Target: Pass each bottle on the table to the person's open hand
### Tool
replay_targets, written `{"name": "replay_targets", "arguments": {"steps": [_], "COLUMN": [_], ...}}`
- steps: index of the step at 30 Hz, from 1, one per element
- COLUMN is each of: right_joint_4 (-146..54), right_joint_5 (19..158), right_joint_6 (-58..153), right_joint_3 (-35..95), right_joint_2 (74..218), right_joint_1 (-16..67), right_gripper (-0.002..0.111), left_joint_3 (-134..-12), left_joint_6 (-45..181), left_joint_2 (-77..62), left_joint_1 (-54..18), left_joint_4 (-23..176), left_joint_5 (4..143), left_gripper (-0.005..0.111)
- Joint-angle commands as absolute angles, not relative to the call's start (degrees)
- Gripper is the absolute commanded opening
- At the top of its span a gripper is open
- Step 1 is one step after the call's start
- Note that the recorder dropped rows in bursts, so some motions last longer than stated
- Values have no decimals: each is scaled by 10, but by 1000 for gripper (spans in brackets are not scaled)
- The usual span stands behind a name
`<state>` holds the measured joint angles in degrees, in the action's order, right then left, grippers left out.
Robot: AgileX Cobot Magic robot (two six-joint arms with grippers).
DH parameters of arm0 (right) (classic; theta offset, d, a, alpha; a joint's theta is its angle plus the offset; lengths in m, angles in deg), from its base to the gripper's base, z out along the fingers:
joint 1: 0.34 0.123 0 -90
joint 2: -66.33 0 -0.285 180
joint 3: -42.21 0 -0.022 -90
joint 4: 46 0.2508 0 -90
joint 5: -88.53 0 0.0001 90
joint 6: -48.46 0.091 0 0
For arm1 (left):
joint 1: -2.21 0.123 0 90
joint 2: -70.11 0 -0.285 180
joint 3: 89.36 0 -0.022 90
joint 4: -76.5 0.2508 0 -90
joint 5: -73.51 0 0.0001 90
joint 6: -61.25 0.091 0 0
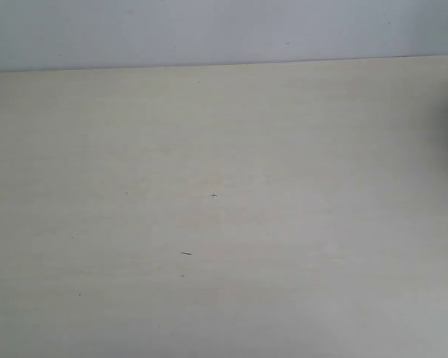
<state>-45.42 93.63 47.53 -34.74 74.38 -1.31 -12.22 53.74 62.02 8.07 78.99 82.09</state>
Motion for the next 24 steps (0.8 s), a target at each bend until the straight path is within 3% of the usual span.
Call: {"name": "replay_targets", "arguments": {"steps": [1,24], "right_joint_4": [-483,-475], "right_joint_5": [965,969], "right_joint_6": [500,514], "right_joint_3": [-350,-350], "right_joint_2": [741,741], "right_joint_1": [-16,-16], "right_gripper": [0,0], "left_joint_3": [-121,-121], "left_joint_6": [538,538], "left_joint_2": [623,623], "left_joint_1": [78,78], "left_joint_4": [791,791], "left_joint_5": [818,818], "left_gripper": [0,0]}}
